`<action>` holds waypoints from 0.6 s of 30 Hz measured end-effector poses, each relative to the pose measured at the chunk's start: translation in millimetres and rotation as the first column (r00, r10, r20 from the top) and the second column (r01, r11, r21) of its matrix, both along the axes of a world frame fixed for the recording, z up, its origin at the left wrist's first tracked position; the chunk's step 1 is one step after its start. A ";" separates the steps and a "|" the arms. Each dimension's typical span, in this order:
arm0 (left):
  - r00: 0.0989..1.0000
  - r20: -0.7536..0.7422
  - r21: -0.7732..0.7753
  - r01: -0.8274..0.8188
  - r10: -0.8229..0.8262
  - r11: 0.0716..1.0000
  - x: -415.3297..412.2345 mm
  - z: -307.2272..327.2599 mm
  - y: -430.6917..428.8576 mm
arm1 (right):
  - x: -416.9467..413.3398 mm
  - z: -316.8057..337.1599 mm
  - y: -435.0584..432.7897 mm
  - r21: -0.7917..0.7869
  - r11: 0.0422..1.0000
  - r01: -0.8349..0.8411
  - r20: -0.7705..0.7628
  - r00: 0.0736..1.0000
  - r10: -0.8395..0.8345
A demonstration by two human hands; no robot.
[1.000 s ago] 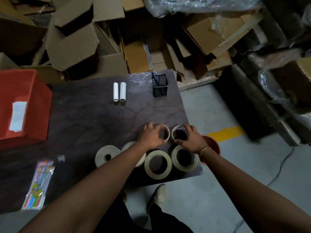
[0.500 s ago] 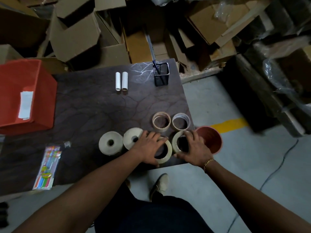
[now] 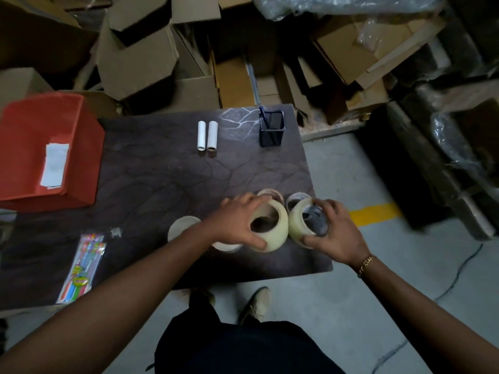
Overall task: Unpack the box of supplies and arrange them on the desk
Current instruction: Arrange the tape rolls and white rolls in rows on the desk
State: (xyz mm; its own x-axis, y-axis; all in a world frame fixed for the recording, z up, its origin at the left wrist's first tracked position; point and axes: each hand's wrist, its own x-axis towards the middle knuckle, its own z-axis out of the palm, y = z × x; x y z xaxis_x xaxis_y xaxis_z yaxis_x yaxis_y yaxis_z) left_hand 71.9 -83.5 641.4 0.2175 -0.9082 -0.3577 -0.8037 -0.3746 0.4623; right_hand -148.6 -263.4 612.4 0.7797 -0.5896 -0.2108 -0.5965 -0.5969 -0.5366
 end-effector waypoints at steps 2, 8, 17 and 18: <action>0.982 -0.128 -0.025 -0.146 0.142 0.989 35.9 10.3 6.6 | 34.5 10.7 -3.0 0.029 1.000 -0.007 0.033 0.999 0.006; 0.856 -0.045 -0.054 -0.517 0.515 0.854 144.0 -1.2 56.4 | 162.5 13.1 20.1 0.062 0.988 -0.139 0.045 0.990 0.136; 0.691 0.115 0.036 -0.721 0.714 0.692 290.7 -39.7 122.7 | 368.1 -12.6 99.8 0.043 0.946 -0.321 -0.089 0.942 0.324; 0.698 0.136 0.049 -0.713 0.703 0.699 306.8 -44.6 123.9 | 389.1 -16.6 105.0 0.030 0.948 -0.317 -0.108 0.942 0.318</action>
